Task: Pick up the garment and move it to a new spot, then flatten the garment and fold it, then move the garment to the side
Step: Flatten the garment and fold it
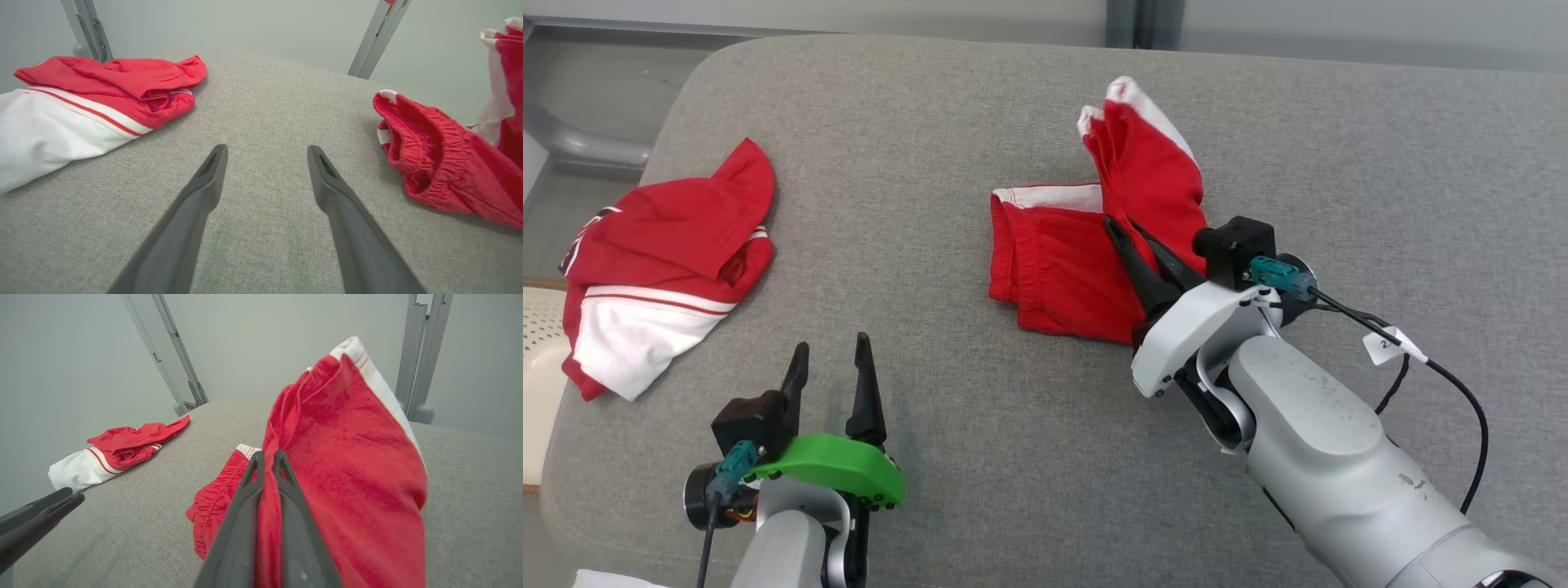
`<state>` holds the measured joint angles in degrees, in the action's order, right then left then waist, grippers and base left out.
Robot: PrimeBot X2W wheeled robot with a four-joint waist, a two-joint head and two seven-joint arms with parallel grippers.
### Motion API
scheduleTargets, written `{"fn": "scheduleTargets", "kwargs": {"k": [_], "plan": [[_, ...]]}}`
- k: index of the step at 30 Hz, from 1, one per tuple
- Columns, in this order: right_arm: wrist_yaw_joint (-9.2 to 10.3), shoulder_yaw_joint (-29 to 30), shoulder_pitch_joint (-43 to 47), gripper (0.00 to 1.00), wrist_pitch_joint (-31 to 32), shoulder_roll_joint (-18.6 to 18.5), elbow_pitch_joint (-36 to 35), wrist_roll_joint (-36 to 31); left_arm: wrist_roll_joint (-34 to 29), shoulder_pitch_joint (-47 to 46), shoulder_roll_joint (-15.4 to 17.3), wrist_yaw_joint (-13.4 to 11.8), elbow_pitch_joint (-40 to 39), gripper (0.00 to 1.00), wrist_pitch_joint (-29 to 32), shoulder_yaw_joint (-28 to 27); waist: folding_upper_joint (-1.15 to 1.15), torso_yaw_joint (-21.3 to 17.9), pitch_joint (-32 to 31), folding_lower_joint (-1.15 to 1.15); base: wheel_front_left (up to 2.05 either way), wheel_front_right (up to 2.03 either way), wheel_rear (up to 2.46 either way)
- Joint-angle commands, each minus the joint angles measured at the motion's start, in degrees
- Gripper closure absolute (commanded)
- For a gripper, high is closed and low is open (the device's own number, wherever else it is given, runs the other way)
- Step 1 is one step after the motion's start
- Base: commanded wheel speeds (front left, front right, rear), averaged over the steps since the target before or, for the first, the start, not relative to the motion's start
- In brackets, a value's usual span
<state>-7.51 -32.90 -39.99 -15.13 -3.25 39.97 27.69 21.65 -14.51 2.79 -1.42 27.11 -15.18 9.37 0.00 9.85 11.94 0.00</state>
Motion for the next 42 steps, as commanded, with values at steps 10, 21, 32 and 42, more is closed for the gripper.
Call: {"fn": "scheduleTargets", "kwargs": {"k": [10,21,32,42], "plan": [[0.03,-7.1,0.7,0.00,0.0,0.2,-1.2,8.3,0.1,0.2,0.2,-0.4,0.0,0.00,0.1,1.7,0.00,2.1,0.7,0.00,0.00,0.00,0.00],[0.02,13.5,7.1,0.00,0.0,0.3,-4.1,-6.7,-3.0,0.1,0.2,-0.4,-0.9,0.00,0.1,-0.4,0.00,-3.2,0.0,0.00,0.00,0.00,0.00],[0.02,27.4,16.5,0.00,0.0,0.3,-9.1,-13.4,-6.6,1.9,0.2,-0.1,-1.8,0.00,0.1,-3.7,0.00,-8.5,-1.9,0.00,0.00,0.00,0.00],[0.02,27.7,22.7,0.00,0.0,0.3,-10.3,-13.4,-8.0,6.2,0.2,0.2,-2.3,0.00,0.1,-6.0,0.00,-10.9,-6.0,0.00,0.00,0.00,0.00]]}}
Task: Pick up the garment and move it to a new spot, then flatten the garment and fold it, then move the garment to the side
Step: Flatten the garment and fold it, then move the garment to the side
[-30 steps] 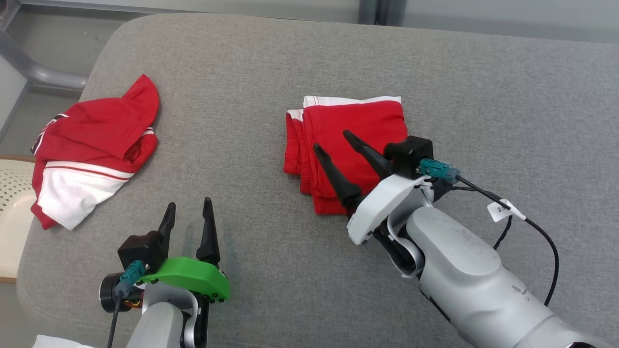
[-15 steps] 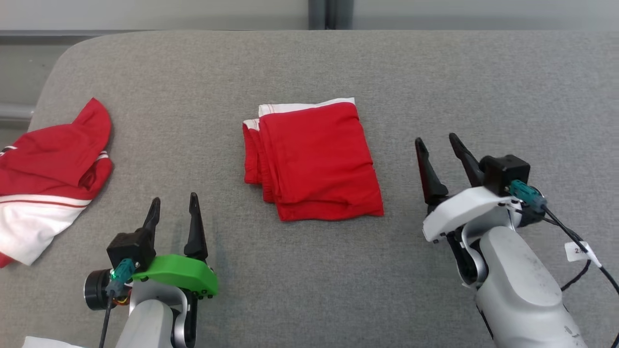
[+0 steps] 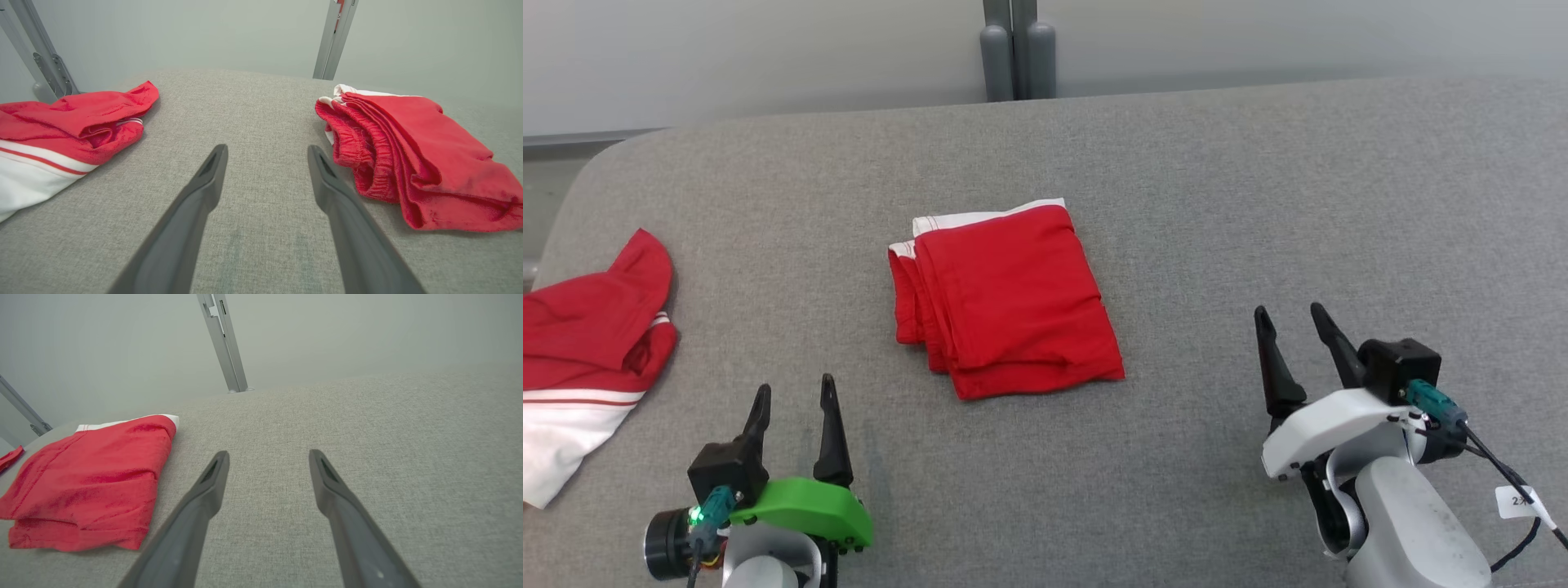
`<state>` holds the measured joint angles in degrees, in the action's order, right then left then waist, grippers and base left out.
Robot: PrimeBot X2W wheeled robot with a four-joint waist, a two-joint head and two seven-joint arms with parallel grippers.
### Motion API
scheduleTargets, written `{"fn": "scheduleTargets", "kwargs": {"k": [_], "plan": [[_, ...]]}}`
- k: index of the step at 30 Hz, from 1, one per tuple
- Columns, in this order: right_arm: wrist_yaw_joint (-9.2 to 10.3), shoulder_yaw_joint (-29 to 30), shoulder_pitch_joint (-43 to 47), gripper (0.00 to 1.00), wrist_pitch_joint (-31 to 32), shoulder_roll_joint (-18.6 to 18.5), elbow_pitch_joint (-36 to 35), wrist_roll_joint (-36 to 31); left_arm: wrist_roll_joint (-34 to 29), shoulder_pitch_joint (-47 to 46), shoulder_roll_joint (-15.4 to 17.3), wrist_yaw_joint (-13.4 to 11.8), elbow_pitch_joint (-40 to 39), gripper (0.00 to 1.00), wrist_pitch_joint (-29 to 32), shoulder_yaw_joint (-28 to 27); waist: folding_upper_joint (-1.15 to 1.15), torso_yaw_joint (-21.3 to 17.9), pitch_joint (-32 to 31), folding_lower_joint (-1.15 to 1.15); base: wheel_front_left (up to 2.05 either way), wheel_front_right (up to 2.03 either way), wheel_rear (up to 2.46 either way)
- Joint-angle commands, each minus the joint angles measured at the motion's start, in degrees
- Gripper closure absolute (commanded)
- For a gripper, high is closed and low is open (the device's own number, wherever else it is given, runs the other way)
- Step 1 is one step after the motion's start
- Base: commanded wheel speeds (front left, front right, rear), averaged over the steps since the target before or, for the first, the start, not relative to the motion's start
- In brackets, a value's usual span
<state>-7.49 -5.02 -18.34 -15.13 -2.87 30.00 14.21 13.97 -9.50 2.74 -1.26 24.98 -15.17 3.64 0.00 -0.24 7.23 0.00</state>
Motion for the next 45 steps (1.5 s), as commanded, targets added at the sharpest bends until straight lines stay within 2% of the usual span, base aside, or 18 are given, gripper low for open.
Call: {"fn": "scheduleTargets", "kwargs": {"k": [1,11,20,25,32,39,40,41,42,45], "plan": [[0.00,-0.9,1.9,0.00,0.0,-0.1,-0.5,0.5,-0.4,2.1,0.3,0.2,-0.5,0.00,0.0,-0.4,0.00,-1.0,-1.8,0.00,0.00,0.00,0.00],[0.00,-2.1,3.5,0.00,0.0,-0.1,-0.8,1.2,-0.8,4.7,0.3,-0.3,-1.3,0.00,0.0,-0.8,0.00,-0.5,-2.5,0.00,0.00,0.00,0.00],[0.01,-6.5,-3.5,0.00,0.0,-0.1,1.9,2.2,0.4,1.0,0.3,-0.1,-1.9,0.00,0.0,1.6,0.00,3.5,2.5,0.00,0.00,0.00,0.00],[0.01,-8.6,-10.1,0.00,0.0,-0.1,6.8,2.9,1.8,-1.3,0.3,-0.3,-2.2,0.00,0.0,4.8,0.00,8.2,6.5,0.00,0.00,0.00,0.00],[0.01,-10.5,-17.2,0.00,0.0,-0.1,14.8,4.5,3.0,-3.0,0.3,-0.7,-2.7,0.00,0.0,6.6,0.00,12.9,9.6,0.00,0.00,0.00,0.00],[0.01,-10.6,-20.8,0.00,0.0,-0.2,23.4,5.2,3.6,-4.4,0.3,-1.1,-3.0,0.00,0.0,8.0,0.00,15.5,11.3,0.00,0.00,0.00,0.00],[0.01,-10.9,-21.5,0.52,0.0,-0.2,24.0,5.7,3.7,-4.5,0.3,-1.2,-3.1,0.00,0.0,8.0,0.00,15.5,11.5,0.00,0.00,0.00,0.00],[0.00,-11.1,-22.0,0.96,0.0,-0.2,24.3,5.7,3.8,-4.5,0.3,-1.2,-3.2,0.00,0.0,8.0,0.00,15.5,11.7,0.00,0.00,0.00,0.00],[0.00,-11.4,-22.3,1.00,0.0,-0.1,24.4,5.9,4.0,-4.4,0.3,-1.4,-3.4,0.00,0.0,7.9,0.00,15.1,11.8,0.00,0.00,0.00,0.00],[0.00,-11.0,-22.5,1.00,0.0,-0.1,23.7,6.0,3.8,-4.0,0.3,-1.4,-3.3,0.00,0.0,7.5,0.00,13.5,11.7,0.00,0.00,0.00,0.00]]}}
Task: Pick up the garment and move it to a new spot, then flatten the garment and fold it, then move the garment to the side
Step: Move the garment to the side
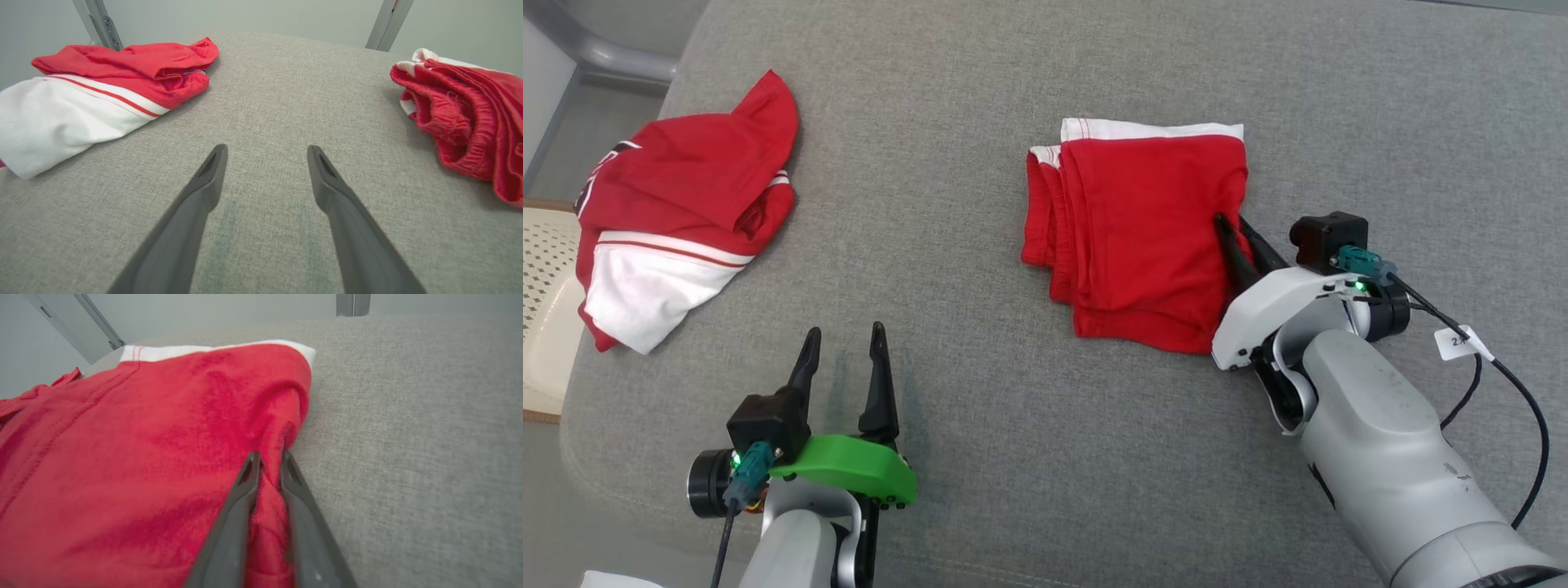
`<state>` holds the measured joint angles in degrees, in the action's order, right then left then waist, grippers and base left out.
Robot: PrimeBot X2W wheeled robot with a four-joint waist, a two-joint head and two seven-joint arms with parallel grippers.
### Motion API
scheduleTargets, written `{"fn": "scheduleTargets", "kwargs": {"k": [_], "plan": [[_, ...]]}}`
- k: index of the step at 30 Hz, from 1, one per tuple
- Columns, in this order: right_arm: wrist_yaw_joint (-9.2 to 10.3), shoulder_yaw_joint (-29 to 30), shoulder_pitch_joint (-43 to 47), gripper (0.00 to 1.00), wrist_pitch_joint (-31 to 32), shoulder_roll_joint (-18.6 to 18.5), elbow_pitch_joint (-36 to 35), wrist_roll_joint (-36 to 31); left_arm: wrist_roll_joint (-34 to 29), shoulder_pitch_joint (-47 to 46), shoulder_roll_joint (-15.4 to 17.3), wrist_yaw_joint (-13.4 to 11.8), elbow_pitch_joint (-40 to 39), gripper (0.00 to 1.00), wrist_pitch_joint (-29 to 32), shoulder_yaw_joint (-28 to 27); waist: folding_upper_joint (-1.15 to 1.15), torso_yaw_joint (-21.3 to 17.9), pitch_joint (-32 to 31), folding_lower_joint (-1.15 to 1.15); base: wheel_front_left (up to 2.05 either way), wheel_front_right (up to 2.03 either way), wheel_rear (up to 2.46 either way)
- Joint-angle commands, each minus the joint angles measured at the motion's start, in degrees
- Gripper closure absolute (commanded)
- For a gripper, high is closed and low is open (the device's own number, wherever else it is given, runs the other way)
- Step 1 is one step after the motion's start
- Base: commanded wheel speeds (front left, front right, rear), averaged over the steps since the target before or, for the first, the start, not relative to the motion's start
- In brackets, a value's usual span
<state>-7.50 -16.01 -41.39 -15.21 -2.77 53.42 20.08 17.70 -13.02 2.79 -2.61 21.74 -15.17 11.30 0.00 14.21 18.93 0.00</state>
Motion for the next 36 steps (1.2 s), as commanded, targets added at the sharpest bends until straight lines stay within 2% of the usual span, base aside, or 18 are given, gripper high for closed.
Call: {"fn": "scheduleTargets", "kwargs": {"k": [1,6,20,24,30,36], "plan": [[0.03,0.6,0.6,1.00,0.1,-0.3,-0.3,0.8,-0.2,-0.4,0.2,0.2,0.1,0.00,0.0,-0.3,0.00,-1.9,-0.3,0.00,0.00,0.00,0.00],[0.05,2.1,2.0,1.00,0.1,-0.2,-3.1,1.8,-2.5,-0.3,0.2,1.0,0.4,0.00,0.0,-1.6,0.00,-8.0,-2.0,0.00,0.00,0.00,0.00],[0.05,0.7,9.4,1.00,0.1,-0.2,-8.6,4.2,-6.9,-1.3,0.3,3.8,2.4,0.00,0.0,-2.4,0.00,-33.8,-4.8,0.00,0.00,0.00,0.00],[0.05,0.6,11.1,1.00,0.1,-0.1,-9.4,4.5,-7.7,-1.5,0.3,4.6,3.0,0.00,0.0,-2.3,0.00,-39.0,-4.9,0.00,0.00,0.00,0.00],[0.05,-0.1,12.5,1.00,0.1,-0.2,-9.8,4.0,-8.4,-1.2,0.3,5.1,3.0,0.00,0.0,-1.9,0.00,-43.6,-4.5,0.00,0.00,0.00,0.00],[0.05,1.6,10.4,1.00,0.1,-0.2,-8.5,-1.8,-9.4,-1.4,0.3,5.6,2.7,0.00,0.0,-1.8,0.00,-43.0,-3.0,0.00,0.00,0.00,0.00]]}}
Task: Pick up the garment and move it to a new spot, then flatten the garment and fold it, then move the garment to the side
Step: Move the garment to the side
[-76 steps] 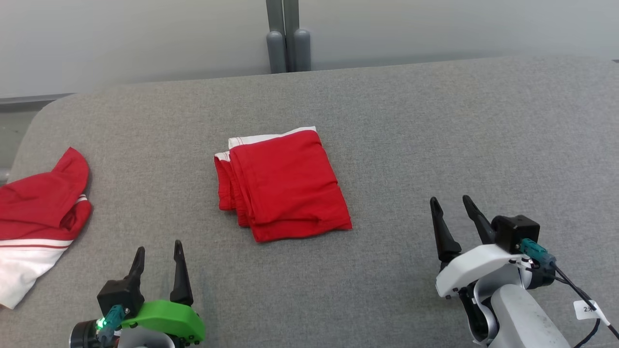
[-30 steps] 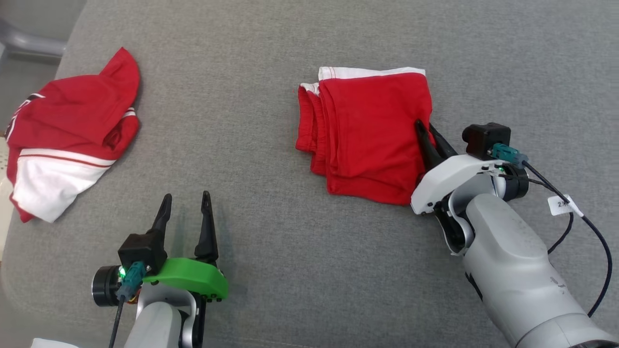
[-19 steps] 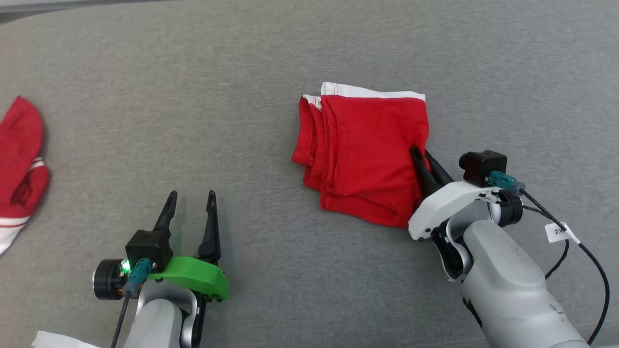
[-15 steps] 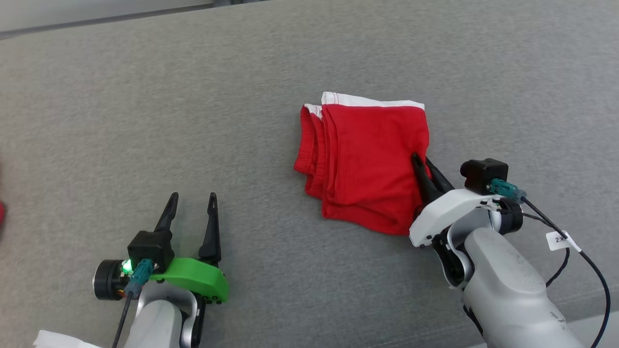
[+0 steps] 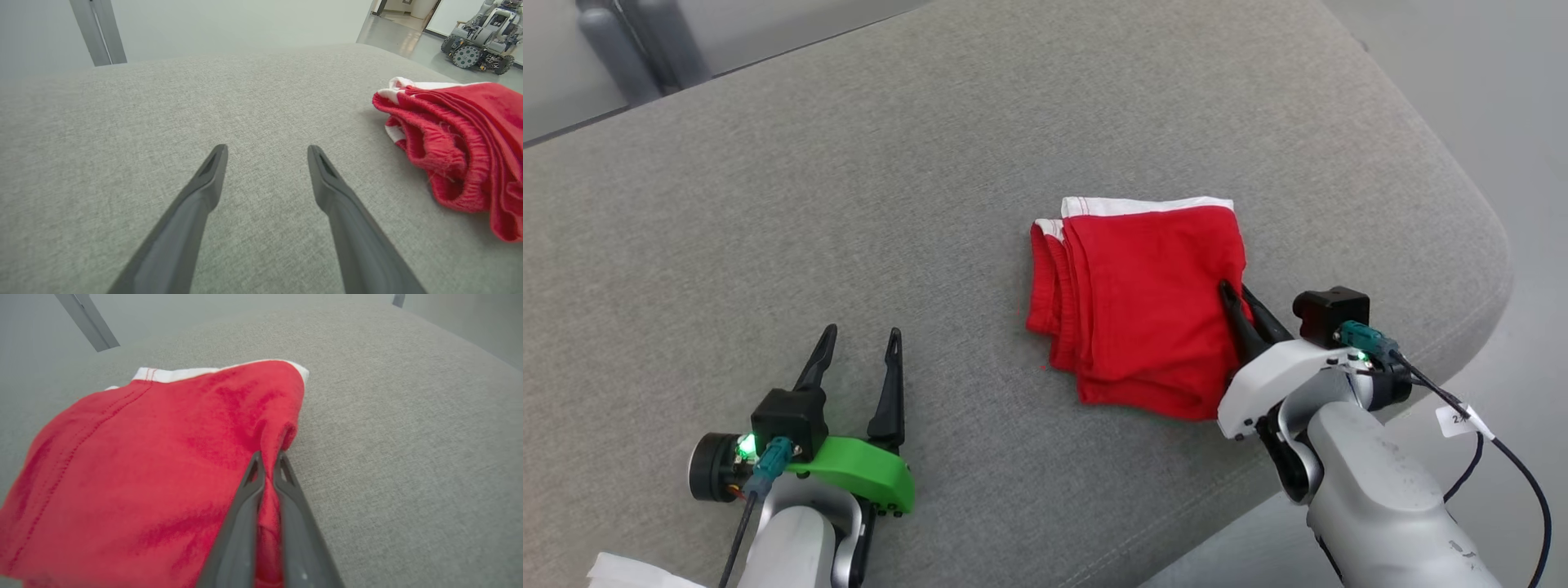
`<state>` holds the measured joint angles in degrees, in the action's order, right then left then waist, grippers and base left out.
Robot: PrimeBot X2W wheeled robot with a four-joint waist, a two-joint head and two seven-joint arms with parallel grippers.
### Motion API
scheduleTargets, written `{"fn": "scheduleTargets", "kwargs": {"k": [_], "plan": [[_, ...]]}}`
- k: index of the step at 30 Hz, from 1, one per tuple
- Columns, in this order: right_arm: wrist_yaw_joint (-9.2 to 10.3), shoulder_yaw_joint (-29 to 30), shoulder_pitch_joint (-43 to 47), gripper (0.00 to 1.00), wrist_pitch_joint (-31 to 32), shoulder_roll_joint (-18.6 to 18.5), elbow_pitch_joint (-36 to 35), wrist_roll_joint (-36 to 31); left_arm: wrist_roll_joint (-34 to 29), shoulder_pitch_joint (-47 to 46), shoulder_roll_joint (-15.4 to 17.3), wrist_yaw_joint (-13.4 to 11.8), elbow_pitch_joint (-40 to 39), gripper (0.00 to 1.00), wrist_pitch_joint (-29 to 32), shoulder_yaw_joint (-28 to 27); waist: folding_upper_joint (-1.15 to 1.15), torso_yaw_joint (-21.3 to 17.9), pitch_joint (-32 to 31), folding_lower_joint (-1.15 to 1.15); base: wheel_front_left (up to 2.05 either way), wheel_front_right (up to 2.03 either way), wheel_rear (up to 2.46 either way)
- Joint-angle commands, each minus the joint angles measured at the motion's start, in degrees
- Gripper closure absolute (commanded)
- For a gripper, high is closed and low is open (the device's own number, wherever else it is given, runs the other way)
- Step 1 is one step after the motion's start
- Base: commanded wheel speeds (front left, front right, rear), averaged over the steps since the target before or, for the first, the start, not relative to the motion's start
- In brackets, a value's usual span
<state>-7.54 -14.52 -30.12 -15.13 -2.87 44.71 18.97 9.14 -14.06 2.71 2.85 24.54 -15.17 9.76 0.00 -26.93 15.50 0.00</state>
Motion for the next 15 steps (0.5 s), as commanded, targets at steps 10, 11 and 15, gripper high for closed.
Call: {"fn": "scheduleTargets", "kwargs": {"k": [10,11,15], "plan": [[0.10,8.2,-9.5,1.00,0.0,-3.9,6.1,-10.4,-3.7,-3.3,0.4,1.5,-1.4,0.00,0.0,-1.3,0.00,6.9,6.2,0.00,0.00,0.00,0.00],[0.10,9.8,-11.0,1.00,0.0,-4.9,7.2,-11.2,-4.0,-3.7,0.4,1.6,-1.7,0.00,0.0,-1.5,0.00,7.9,7.0,0.00,0.00,0.00,0.00],[0.10,15.6,-15.5,1.00,0.0,-8.5,11.0,-14.2,-4.5,-5.2,0.4,2.0,-2.8,0.00,0.0,-1.7,0.00,11.6,9.9,0.00,0.00,0.00,0.00]]}}
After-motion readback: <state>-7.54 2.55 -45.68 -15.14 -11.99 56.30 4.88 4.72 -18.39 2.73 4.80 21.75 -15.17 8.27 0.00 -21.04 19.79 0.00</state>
